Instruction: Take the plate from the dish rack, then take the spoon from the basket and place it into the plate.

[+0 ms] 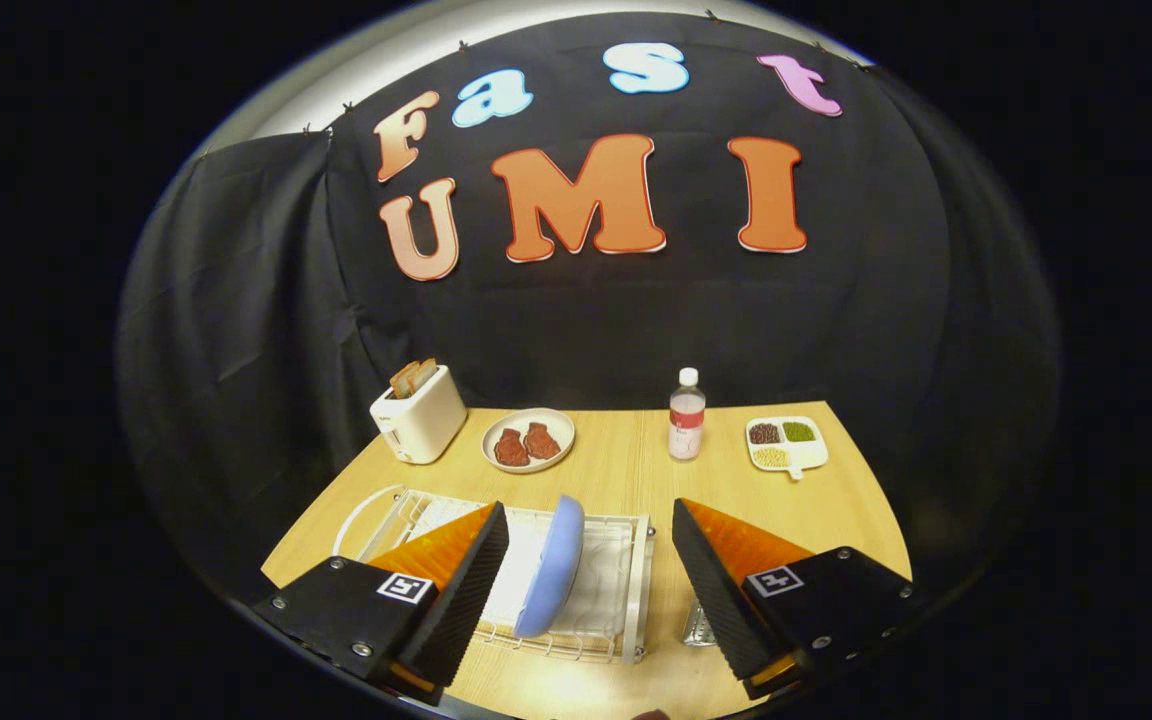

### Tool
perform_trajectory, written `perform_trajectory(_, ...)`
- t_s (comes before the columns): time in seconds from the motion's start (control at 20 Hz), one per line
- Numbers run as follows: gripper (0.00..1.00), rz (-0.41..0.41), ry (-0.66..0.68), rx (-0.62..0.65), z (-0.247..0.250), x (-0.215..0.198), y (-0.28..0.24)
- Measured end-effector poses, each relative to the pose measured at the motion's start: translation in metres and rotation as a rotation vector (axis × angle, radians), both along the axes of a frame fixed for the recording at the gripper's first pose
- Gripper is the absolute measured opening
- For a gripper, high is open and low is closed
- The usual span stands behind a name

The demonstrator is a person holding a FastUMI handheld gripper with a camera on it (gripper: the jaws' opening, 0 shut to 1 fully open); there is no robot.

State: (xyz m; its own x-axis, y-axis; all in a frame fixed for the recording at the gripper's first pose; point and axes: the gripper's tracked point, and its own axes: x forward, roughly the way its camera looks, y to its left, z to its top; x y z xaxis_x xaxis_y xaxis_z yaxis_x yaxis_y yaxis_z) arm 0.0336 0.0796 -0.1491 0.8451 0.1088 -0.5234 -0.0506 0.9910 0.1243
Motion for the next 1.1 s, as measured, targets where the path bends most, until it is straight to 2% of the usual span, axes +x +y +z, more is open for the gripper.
perform_trajectory(0.7, 0.97, 0.062, 0.438, -0.032, -0.096, 0.028, 0.034)
perform_trajectory(1.1, 0.80, 0.077, 0.609, -0.093, -0.143, 0.037, 0.059)
